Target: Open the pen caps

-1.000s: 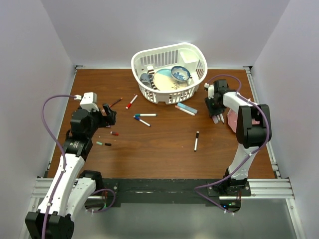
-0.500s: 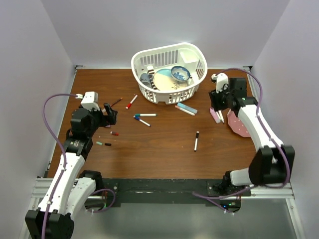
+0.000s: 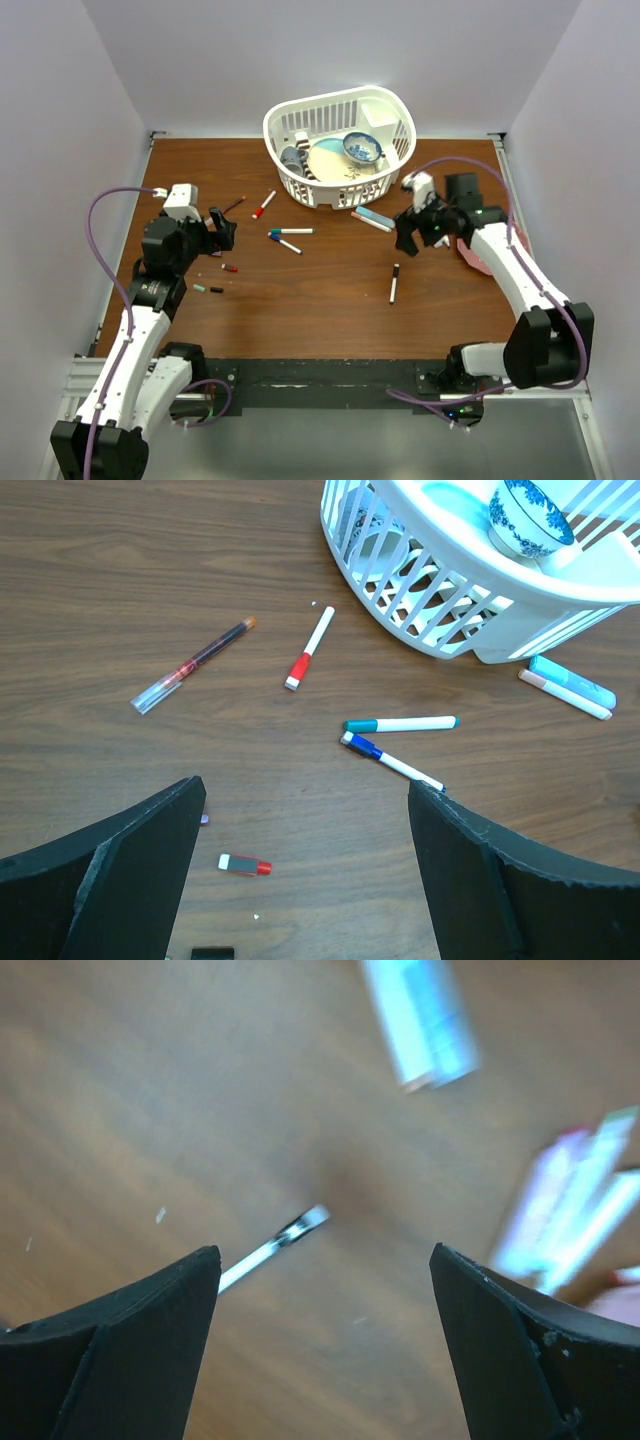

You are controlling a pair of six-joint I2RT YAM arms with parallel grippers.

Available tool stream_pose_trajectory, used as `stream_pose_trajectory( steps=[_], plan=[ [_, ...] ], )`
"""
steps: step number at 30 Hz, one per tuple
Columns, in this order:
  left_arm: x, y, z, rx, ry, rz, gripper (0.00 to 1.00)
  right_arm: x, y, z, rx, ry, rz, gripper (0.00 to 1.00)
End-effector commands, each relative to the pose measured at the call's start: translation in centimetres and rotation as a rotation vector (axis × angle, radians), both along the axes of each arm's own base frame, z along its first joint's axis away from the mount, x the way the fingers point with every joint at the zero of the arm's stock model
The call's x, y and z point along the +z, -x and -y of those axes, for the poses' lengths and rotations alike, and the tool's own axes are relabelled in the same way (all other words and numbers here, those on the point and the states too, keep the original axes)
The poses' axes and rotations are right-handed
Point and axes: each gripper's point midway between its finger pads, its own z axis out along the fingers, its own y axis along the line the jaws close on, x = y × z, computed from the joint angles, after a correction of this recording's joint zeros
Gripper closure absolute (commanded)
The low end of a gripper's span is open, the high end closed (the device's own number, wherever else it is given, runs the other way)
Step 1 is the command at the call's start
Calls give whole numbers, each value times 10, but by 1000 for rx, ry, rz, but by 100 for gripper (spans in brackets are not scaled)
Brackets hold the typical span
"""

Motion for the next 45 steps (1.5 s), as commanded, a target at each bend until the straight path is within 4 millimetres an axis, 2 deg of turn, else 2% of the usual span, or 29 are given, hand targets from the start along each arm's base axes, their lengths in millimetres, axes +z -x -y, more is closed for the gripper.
stream_pose_trajectory(
  steps=[1,3,6,10,17,22,26,29,33,34,35,39,41,44,45],
  plan=[
    [14,-5,0,-10,-11,59,12,-37,42,-16,51,181,-137,16],
    [13,-5,0,-9,-11,56,12,-50,53,-12,47,234,-227,26],
    [12,-5,0,-9,-12,54,12,-69,56,-7,27,293,-303,30],
    [12,-5,-1,-4,-13,54,12,-87,65,-10,38,342,-351,30],
    [12,-5,-1,-9,-11,51,12,-99,66,-24,72,366,-397,30],
    [11,-5,-1,-7,-12,50,12,-119,70,-31,103,419,-468,31],
    [11,-5,-1,-6,-12,50,12,-124,74,-38,139,453,-463,31],
    [10,-5,0,-12,-11,48,12,-127,76,-45,197,507,-426,38],
    [11,-5,2,-22,-8,50,12,-132,81,-57,274,547,-415,56],
    [11,-5,3,-27,-4,49,12,-133,84,-62,299,544,-420,67],
    [10,-5,4,-32,-4,46,12,-134,85,-64,313,549,-422,72],
    [9,-5,10,-61,12,44,11,-139,80,-68,332,575,-395,88],
    [11,-4,18,-95,42,47,11,-139,76,-69,329,571,-379,100],
    [13,2,45,-217,168,60,11,-133,69,-77,332,533,-334,100],
    [6,11,62,-303,234,44,10,-130,69,-81,338,517,-324,100]
  ],
)
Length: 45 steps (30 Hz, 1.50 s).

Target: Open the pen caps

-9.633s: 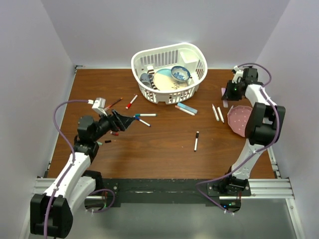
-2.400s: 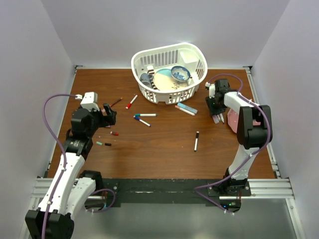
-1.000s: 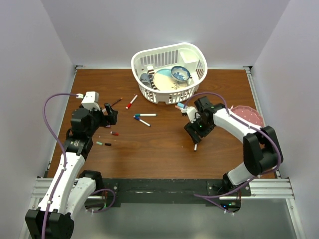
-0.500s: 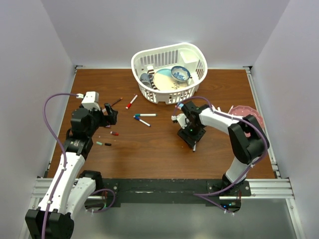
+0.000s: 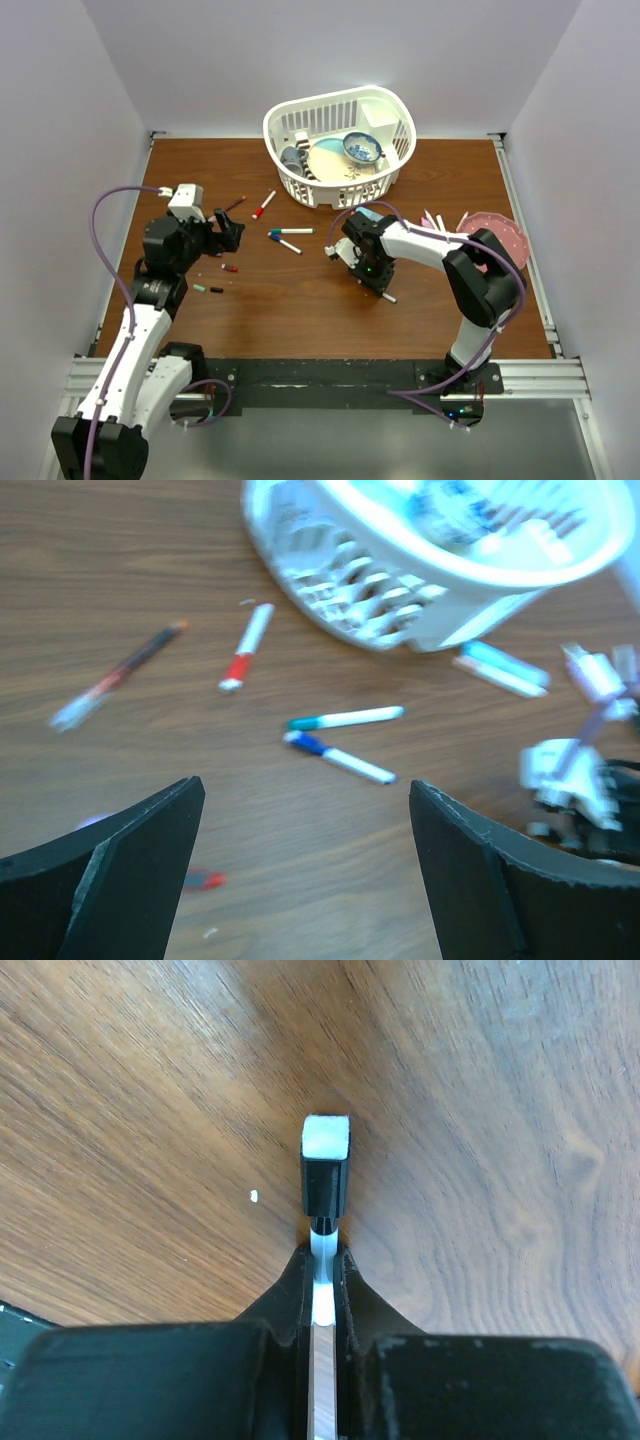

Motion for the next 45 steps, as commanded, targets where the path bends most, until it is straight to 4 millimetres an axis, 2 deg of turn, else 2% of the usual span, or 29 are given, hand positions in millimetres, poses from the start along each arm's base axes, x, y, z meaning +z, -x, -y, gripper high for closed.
stream_pose_trajectory(
  steps=[1,2,3,4,5,6,7,9,11,12,13,14,15,16,18,19,20,21,22,26,27,28,30,34,41,45],
  plan=[
    [3,17,55,-230,304,-10,10,11,-20,-23,32,-110,88,100],
    [21,17,66,-296,383,72,10,16,-18,-31,37,-161,74,100],
    [-12,37,80,-361,477,-7,10,22,-19,-34,32,-198,71,100],
    [-14,49,93,-375,643,-82,10,30,-19,-39,32,-248,68,100],
    [4,57,100,-436,706,27,10,36,-18,-40,27,-287,53,100],
    [-21,65,102,-393,765,-27,10,45,-16,-45,10,-380,5,100],
    [-28,76,116,-412,822,-92,10,50,-14,-47,5,-430,-18,100],
    [-33,83,132,-410,849,-115,10,72,-10,-53,4,-591,-82,100],
    [-34,82,143,-396,857,-132,10,87,-3,-56,28,-675,-110,100],
    [-33,75,143,-342,872,-121,10,97,1,-60,36,-737,-132,100],
    [-38,78,153,-343,872,-152,10,102,4,-62,48,-768,-138,100],
    [-32,76,157,-337,887,-133,10,108,8,-64,55,-793,-142,100],
    [-30,68,157,-285,907,-121,10,111,10,-64,53,-809,-152,100],
    [-34,70,166,-285,909,-140,11,116,14,-68,63,-846,-170,100],
    [-29,65,178,-254,941,-148,12,122,16,-70,58,-879,-192,100],
    [-35,62,184,-237,939,-165,17,126,18,-72,60,-906,-207,100],
    [-29,59,191,-239,953,-155,21,128,19,-73,60,-920,-216,100],
    [-42,58,200,-211,948,-187,23,130,21,-74,58,-930,-227,100],
    [-33,56,204,-216,979,-159,27,131,21,-74,61,-937,-230,100],
    [-26,49,222,-221,1060,-146,32,136,24,-75,63,-959,-244,100],
    [-34,48,228,-225,1060,-166,33,137,25,-75,66,-962,-243,100],
    [-24,47,235,-250,1089,-149,34,137,24,-75,63,-964,-242,100],
    [-27,48,245,-268,1090,-168,35,136,24,-75,58,-958,-243,100],
    [-22,48,259,-298,1093,-163,36,132,24,-75,46,-951,-253,100],
    [-16,47,261,-296,1051,-123,36,126,23,-75,27,-939,-270,100],
    [-11,46,254,-279,1029,-87,37,126,19,-73,13,-935,-254,100]
  ],
)
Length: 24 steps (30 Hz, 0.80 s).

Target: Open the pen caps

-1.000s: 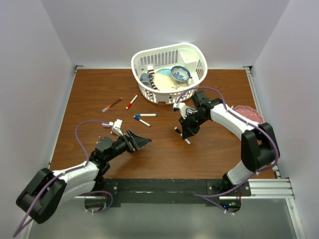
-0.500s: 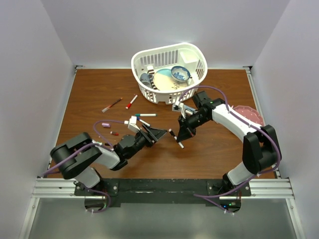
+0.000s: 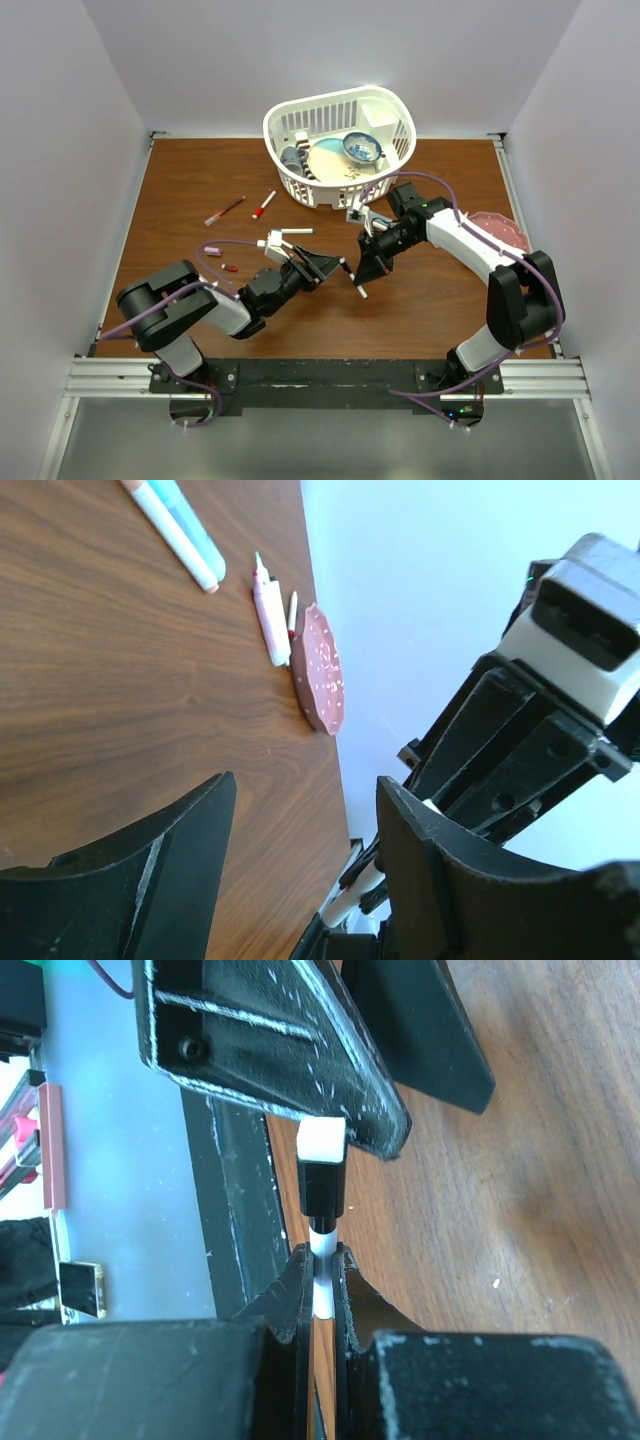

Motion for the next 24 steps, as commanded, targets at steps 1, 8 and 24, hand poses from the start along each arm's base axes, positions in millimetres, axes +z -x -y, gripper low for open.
stream_pose_trajectory(
  steps=[1,8,24],
  plan=[
    [65,-5,-2,43,114,172,37,7,-8,-2,-18,-23,12,100],
    [73,2,2,0,87,243,35,4,-10,0,-29,-13,6,100],
    [52,0,27,-71,-70,240,52,2,-13,3,-44,-5,9,100]
  ],
)
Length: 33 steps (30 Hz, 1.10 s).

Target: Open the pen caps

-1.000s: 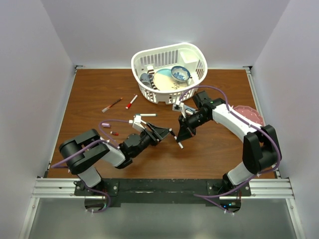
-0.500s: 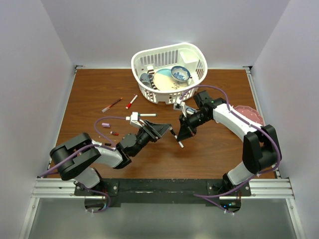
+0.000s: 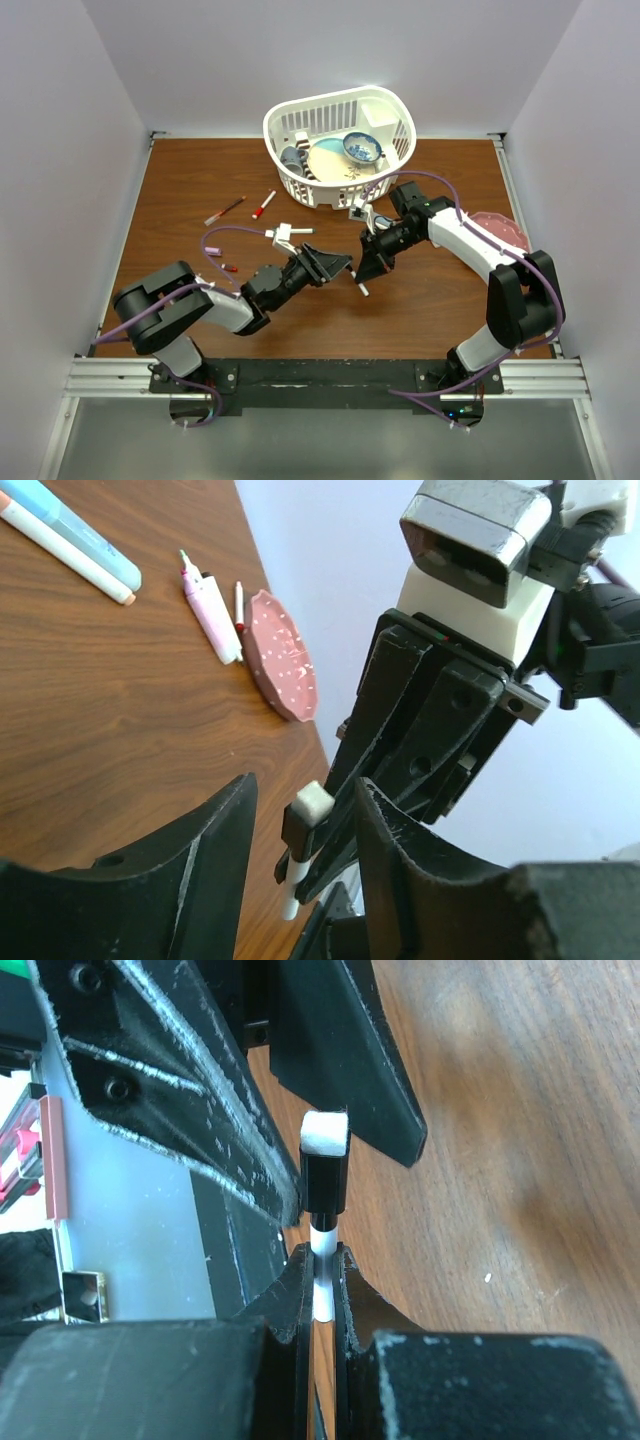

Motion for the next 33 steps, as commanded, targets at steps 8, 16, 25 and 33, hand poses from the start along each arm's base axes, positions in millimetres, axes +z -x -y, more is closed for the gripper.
stream_pose_trajectory(
  steps=[8,16,25,33],
  plan=[
    [12,-13,10,44,-164,80,55,0,-8,0,-18,7,22,100],
    [5,-16,22,33,-225,42,62,0,-9,0,-25,13,31,100],
    [9,-15,24,22,-217,47,99,-1,-10,0,-28,18,33,100],
    [33,-13,16,1,-107,126,100,8,-2,-6,1,-50,-1,48]
  ],
)
